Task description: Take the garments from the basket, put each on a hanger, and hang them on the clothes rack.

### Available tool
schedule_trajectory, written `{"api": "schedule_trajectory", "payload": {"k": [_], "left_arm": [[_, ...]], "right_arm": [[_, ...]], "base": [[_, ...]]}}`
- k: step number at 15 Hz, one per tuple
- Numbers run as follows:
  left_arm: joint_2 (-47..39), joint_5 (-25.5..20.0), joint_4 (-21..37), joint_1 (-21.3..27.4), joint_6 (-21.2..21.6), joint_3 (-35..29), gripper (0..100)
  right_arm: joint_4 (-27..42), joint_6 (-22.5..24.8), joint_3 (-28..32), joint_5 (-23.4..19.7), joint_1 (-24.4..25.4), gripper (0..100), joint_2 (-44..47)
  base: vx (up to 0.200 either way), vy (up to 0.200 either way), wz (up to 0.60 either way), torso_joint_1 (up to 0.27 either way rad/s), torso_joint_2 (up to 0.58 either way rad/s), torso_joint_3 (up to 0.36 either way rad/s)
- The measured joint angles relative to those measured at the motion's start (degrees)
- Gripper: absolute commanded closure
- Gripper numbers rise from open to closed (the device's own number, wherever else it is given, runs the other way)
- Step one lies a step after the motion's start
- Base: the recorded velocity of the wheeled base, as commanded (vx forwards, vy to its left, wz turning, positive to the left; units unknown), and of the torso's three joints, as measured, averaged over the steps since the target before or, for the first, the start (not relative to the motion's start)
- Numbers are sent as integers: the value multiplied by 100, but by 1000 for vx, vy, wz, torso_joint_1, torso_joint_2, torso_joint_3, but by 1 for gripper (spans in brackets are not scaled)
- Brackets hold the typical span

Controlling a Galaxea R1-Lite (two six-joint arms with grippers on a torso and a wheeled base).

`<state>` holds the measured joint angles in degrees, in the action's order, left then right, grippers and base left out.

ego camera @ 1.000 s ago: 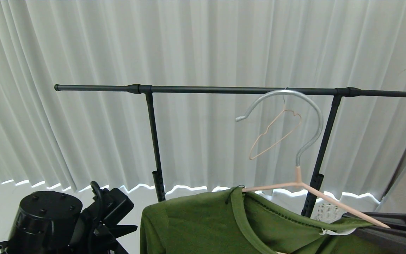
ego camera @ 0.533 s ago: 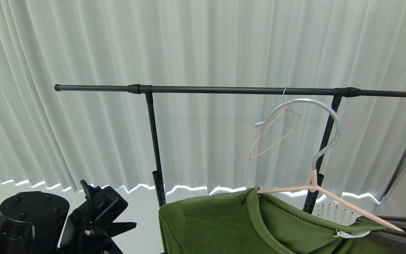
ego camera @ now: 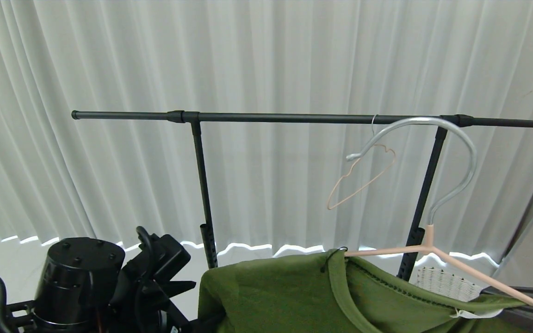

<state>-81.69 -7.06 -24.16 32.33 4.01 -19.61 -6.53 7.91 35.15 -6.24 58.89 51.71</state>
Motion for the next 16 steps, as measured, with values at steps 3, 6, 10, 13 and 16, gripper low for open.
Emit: {"api": "schedule_trajectory", "payload": {"k": [3, 6, 10, 13, 16], "left_arm": [[-146, 4, -4, -116, 12, 7, 100], [-199, 9, -2, -603, 156, 46, 100], [-174, 11, -4, -964, 494, 123, 0], [-72, 13, -2, -946, 480, 137, 0], [178, 9, -2, -948, 450, 137, 0]], "right_arm": [[-2, -4, -15, 33, -44, 100, -6], [-2, -1, -17, 37, -195, 100, -17], [-2, -12, -17, 28, -278, 100, 2], [-6, -85, -17, 37, -305, 100, 27], [-24, -404, 33, 45, -475, 100, 115]], "base": [[0, 0, 0, 0, 0, 0], [0, 0, 0, 0, 0, 0], [0, 0, 0, 0, 0, 0], [0, 0, 0, 0, 0, 0], [0, 0, 0, 0, 0, 0]]}}
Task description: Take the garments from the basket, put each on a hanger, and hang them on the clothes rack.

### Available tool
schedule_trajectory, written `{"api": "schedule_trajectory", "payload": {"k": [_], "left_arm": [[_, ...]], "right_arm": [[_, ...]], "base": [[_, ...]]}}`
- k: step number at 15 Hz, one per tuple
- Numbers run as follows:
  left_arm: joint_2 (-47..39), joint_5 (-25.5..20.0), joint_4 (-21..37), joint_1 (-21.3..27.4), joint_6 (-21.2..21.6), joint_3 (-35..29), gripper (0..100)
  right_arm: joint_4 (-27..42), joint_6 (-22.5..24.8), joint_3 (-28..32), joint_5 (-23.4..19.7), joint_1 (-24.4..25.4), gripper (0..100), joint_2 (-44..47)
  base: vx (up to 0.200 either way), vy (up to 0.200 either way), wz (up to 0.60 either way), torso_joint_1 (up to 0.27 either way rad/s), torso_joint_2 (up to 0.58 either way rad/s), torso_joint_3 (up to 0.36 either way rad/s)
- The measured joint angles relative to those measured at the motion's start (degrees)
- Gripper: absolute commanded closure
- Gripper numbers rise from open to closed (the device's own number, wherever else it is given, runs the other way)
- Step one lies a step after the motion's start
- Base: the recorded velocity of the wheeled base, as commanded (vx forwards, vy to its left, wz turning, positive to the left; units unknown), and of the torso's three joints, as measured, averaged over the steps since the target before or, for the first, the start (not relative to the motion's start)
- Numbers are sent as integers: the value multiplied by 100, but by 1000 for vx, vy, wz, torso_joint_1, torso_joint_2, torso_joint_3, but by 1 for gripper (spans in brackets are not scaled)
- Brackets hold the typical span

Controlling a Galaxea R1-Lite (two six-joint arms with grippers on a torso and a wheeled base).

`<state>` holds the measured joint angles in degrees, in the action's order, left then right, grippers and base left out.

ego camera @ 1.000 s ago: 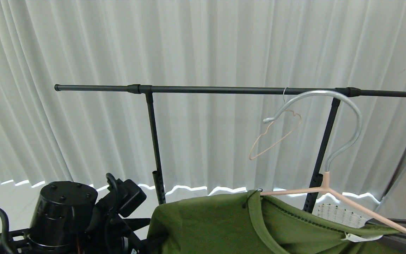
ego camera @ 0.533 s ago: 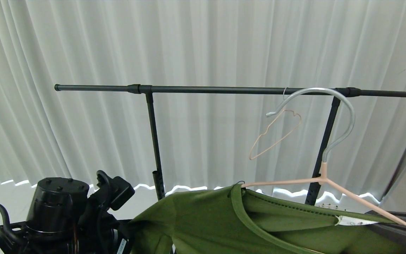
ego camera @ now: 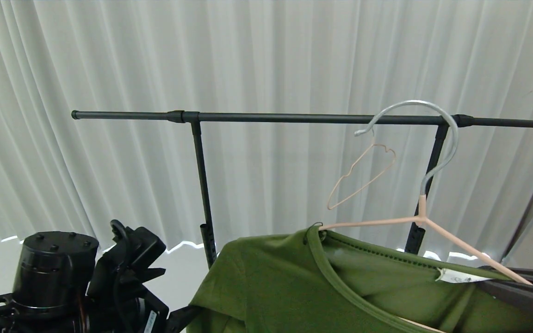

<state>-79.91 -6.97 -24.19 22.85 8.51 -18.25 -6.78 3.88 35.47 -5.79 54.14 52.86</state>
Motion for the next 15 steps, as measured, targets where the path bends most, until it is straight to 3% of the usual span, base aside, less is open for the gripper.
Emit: {"api": "schedule_trajectory", "payload": {"k": [6, 9, 15], "left_arm": [[699, -5, -24, 16, -11, -62, 0], [847, -5, -156, 2, -11, -95, 0], [1120, -24, -224, 9, 24, -2, 0]], "right_arm": [[-39, -878, 402, 29, -655, 100, 596], [-96, -1012, 603, 38, -1018, 100, 911], [-305, -1028, 1137, 355, -1081, 100, 1869]], "base": [[0, 0, 0, 0, 0, 0], [0, 0, 0, 0, 0, 0], [33, 0, 0, 0, 0, 0]]}}
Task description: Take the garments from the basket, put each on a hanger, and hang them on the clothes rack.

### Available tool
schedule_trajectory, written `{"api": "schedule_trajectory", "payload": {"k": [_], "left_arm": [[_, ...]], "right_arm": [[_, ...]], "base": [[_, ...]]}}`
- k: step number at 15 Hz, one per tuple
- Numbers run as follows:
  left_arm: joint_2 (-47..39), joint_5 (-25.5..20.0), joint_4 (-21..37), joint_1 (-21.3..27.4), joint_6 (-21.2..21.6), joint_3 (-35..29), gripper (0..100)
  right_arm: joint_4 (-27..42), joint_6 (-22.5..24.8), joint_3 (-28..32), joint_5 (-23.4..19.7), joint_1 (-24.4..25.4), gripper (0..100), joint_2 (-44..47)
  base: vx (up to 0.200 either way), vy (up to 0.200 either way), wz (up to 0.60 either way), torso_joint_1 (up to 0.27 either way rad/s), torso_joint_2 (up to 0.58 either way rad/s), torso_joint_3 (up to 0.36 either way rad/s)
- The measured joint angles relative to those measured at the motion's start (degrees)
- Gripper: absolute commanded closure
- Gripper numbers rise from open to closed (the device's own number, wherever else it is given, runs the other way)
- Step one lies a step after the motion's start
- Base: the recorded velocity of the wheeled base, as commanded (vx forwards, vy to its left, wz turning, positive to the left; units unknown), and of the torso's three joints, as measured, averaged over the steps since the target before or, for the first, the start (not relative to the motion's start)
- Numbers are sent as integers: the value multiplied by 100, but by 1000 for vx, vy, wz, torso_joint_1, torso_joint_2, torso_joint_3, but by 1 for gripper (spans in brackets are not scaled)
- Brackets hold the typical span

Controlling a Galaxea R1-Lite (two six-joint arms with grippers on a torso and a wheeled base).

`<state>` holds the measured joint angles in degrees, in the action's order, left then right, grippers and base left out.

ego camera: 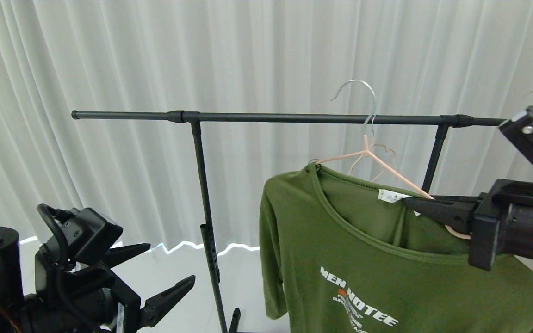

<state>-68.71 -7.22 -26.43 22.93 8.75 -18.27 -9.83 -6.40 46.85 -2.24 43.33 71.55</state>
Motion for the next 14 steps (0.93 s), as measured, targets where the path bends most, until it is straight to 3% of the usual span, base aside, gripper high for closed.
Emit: {"api": "schedule_trajectory", "payload": {"k": [4, 11, 14], "left_arm": [[115, -9, -4, 5, 9, 52, 0], [138, -2, -4, 77, 20, 72, 0], [154, 2, -4, 105, 139, 172, 0]], "right_arm": [[-22, 24, 561, 121, 0, 100, 634], [-413, 6, 681, 105, 133, 100, 974], [-432, -9, 686, 105, 234, 100, 1114]], "base": [[200, 0, 0, -1, -2, 5], [200, 0, 0, 6, 4, 0], [0, 0, 0, 0, 0, 0]]}}
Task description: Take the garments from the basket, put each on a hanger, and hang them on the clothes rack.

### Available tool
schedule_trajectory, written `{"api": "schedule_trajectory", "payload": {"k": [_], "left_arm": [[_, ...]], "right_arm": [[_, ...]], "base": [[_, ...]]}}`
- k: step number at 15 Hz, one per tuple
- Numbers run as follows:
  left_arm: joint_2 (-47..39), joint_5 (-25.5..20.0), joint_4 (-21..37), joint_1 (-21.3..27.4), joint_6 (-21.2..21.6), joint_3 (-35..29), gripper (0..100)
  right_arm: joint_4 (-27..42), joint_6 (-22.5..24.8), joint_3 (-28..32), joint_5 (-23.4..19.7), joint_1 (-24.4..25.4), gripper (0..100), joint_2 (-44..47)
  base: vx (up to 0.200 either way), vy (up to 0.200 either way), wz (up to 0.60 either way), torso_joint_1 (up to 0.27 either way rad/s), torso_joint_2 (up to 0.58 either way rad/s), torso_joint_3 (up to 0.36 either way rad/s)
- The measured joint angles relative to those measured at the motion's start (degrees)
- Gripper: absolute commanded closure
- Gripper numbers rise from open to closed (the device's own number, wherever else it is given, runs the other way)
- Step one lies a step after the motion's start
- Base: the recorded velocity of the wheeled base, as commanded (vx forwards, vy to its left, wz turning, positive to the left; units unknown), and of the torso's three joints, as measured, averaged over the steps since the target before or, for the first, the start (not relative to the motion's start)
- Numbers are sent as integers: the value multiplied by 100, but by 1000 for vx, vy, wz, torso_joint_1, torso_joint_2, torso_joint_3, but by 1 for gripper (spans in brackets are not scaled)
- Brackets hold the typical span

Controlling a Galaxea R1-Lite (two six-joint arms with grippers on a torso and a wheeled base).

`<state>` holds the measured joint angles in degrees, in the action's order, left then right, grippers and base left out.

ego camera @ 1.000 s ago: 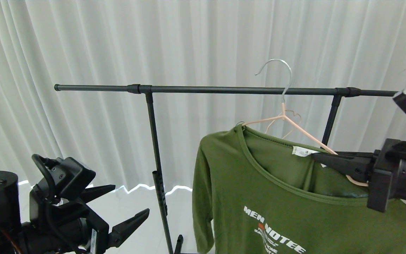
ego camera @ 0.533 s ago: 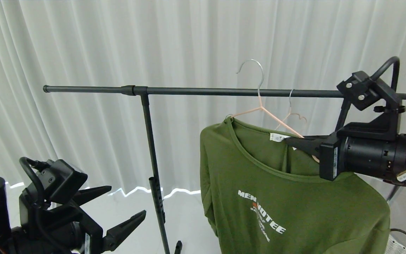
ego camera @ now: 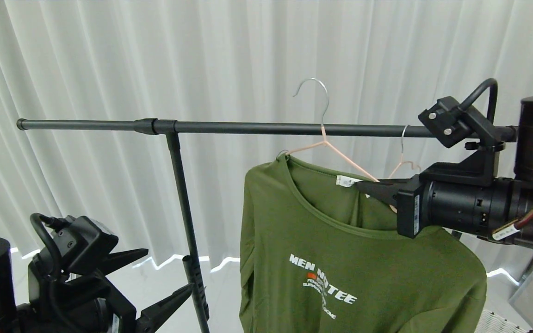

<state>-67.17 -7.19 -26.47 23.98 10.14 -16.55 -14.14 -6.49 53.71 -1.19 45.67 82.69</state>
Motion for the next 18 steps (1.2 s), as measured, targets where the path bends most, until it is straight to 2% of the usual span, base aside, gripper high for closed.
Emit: {"api": "schedule_trajectory", "payload": {"k": [2, 5, 11, 13, 18], "left_arm": [[33, -24, 0, 22, 145, 96, 0], [69, -22, 2, 35, 156, 156, 0], [69, -20, 4, 40, 151, 167, 0], [69, -17, 2, 38, 154, 168, 0], [52, -20, 2, 41, 165, 189, 0]], "right_arm": [[-46, -76, 0, 16, 33, 100, 177], [-483, -110, 102, 127, 24, 100, 612], [-534, -110, 858, 313, -276, 100, 1574], [-536, -110, 946, 452, -380, 100, 1797], [-534, -108, 1059, 489, -468, 100, 2109]], "base": [[0, 0, 0, 0, 0, 0], [0, 0, 0, 0, 0, 0], [0, 0, 0, 0, 0, 0], [0, 0, 0, 0, 0, 0], [0, 0, 0, 0, 0, 0]]}}
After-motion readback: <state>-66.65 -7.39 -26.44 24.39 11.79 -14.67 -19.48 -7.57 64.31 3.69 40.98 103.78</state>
